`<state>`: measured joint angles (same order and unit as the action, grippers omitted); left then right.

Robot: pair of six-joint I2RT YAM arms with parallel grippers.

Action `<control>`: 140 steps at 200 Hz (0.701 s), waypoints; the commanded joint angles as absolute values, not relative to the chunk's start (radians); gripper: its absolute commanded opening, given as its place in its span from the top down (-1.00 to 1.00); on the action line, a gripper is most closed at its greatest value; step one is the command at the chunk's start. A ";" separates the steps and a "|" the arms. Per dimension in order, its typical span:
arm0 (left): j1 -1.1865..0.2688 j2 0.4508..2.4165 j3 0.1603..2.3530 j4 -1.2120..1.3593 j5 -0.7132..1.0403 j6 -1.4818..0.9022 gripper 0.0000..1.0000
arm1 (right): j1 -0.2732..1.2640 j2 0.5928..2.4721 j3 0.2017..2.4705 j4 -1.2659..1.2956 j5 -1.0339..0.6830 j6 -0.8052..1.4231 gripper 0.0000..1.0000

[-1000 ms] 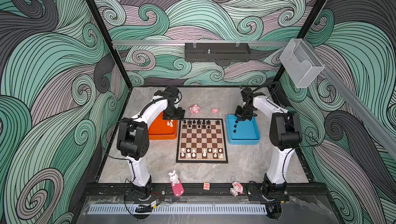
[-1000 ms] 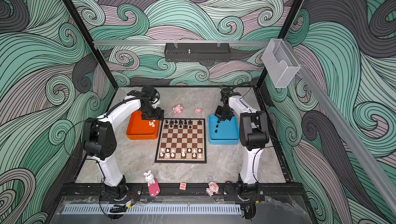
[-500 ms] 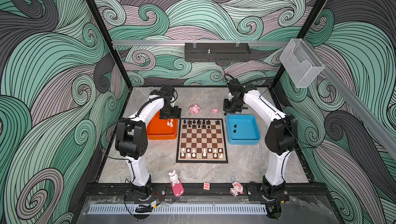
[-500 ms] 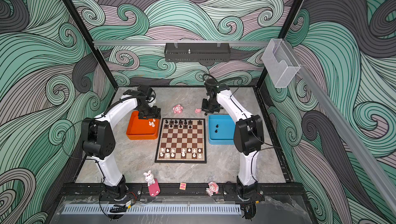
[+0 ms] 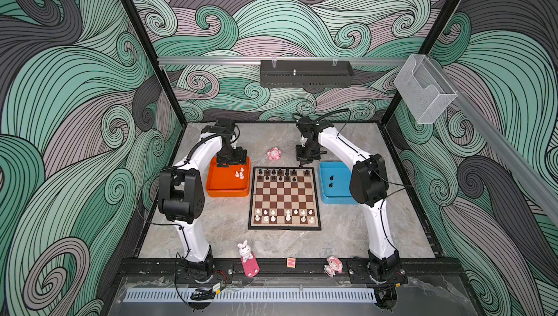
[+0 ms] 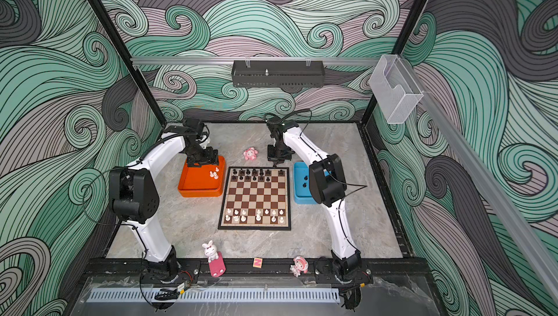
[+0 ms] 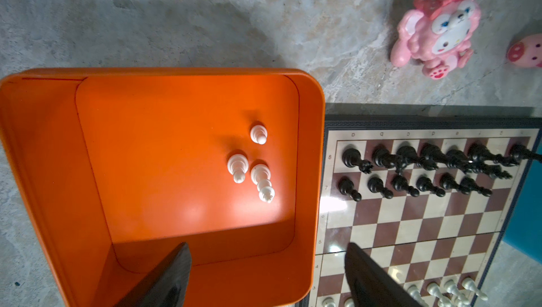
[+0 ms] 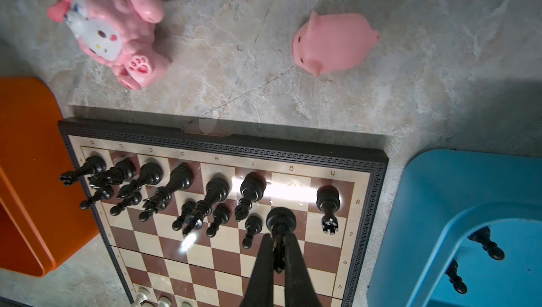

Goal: Set up the chess pieces on the board
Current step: 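Carry the black piece over the board's farthest row with the right gripper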

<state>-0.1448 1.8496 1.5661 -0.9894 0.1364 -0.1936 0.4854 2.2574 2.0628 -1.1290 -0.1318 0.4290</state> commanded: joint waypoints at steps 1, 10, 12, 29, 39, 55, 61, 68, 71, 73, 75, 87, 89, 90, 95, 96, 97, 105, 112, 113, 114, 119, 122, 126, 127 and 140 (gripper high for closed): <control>-0.139 1.831 1.560 -0.991 0.158 -0.203 -0.70 | 0.493 2.260 2.083 -1.173 -0.124 0.416 0.95; -0.137 1.832 1.560 -0.990 0.159 -0.204 -0.70 | 0.494 2.267 2.081 -1.173 -0.123 0.414 0.95; -0.137 1.832 1.560 -0.990 0.160 -0.203 -0.70 | 0.493 2.267 2.081 -1.172 -0.122 0.413 0.95; -0.137 1.835 1.560 -0.989 0.163 -0.204 -0.70 | 0.495 2.279 2.078 -1.173 -0.127 0.412 0.95; -0.136 1.836 1.560 -0.990 0.164 -0.204 -0.70 | 0.497 2.287 2.076 -1.174 -0.130 0.412 0.95; -0.137 1.836 1.560 -0.989 0.164 -0.204 -0.70 | 0.500 2.299 2.076 -1.172 -0.131 0.410 0.95; -0.136 1.837 1.560 -0.990 0.164 -0.205 -0.70 | 0.500 2.303 2.076 -1.173 -0.133 0.411 0.95; -0.137 1.836 1.560 -0.989 0.166 -0.205 -0.70 | 0.502 2.308 2.078 -1.173 -0.135 0.411 0.95; -0.137 1.837 1.560 -0.990 0.166 -0.204 -0.70 | 0.501 2.310 2.079 -1.173 -0.136 0.411 0.95; -0.137 1.838 1.560 -0.990 0.166 -0.204 -0.70 | 0.502 2.311 2.079 -1.173 -0.136 0.411 0.95; -0.137 1.839 1.560 -0.991 0.166 -0.204 -0.70 | 0.501 2.313 2.080 -1.173 -0.138 0.411 0.95; -0.137 1.837 1.560 -0.990 0.166 -0.204 -0.69 | 0.502 2.321 2.083 -1.174 -0.140 0.410 0.95; -0.137 1.838 1.560 -0.990 0.166 -0.204 -0.69 | 0.503 2.322 2.085 -1.173 -0.140 0.410 0.95; -0.137 1.839 1.560 -0.990 0.166 -0.204 -0.70 | 0.503 2.322 2.085 -1.173 -0.141 0.410 0.95; -0.136 1.840 1.560 -0.990 0.166 -0.204 -0.70 | 0.503 2.325 2.086 -1.174 -0.142 0.411 0.95; -0.137 1.839 1.560 -0.990 0.166 -0.204 -0.70 | 0.503 2.325 2.086 -1.174 -0.142 0.411 0.95; -0.137 1.839 1.560 -0.989 0.166 -0.204 -0.70 | 0.503 2.325 2.087 -1.173 -0.143 0.409 0.95; -0.136 1.839 1.560 -0.990 0.166 -0.205 -0.70 | 0.503 2.328 2.088 -1.173 -0.143 0.411 0.95; -0.135 1.839 1.560 -0.990 0.167 -0.205 -0.70 | 0.504 2.330 2.088 -1.173 -0.142 0.411 0.95; -0.136 1.839 1.560 -0.990 0.167 -0.204 -0.70 | 0.504 2.330 2.087 -1.173 -0.142 0.411 0.95; -0.136 1.839 1.560 -0.990 0.167 -0.204 -0.70 | 0.504 2.331 2.087 -1.172 -0.142 0.410 0.95; -0.135 1.839 1.560 -0.990 0.167 -0.204 -0.70 | 0.505 2.332 2.088 -1.173 -0.142 0.411 0.95; -0.136 1.839 1.560 -0.990 0.168 -0.204 -0.70 | 0.505 2.334 2.087 -1.173 -0.142 0.410 0.95; -0.137 1.839 1.560 -0.990 0.168 -0.205 -0.70 | 0.505 2.333 2.087 -1.173 -0.142 0.411 0.95; -0.136 1.839 1.560 -0.990 0.169 -0.205 -0.70 | 0.505 2.335 2.087 -1.173 -0.142 0.411 0.94; -0.136 1.839 1.560 -0.989 0.169 -0.205 -0.70 | 0.505 2.338 2.087 -1.173 -0.142 0.411 0.94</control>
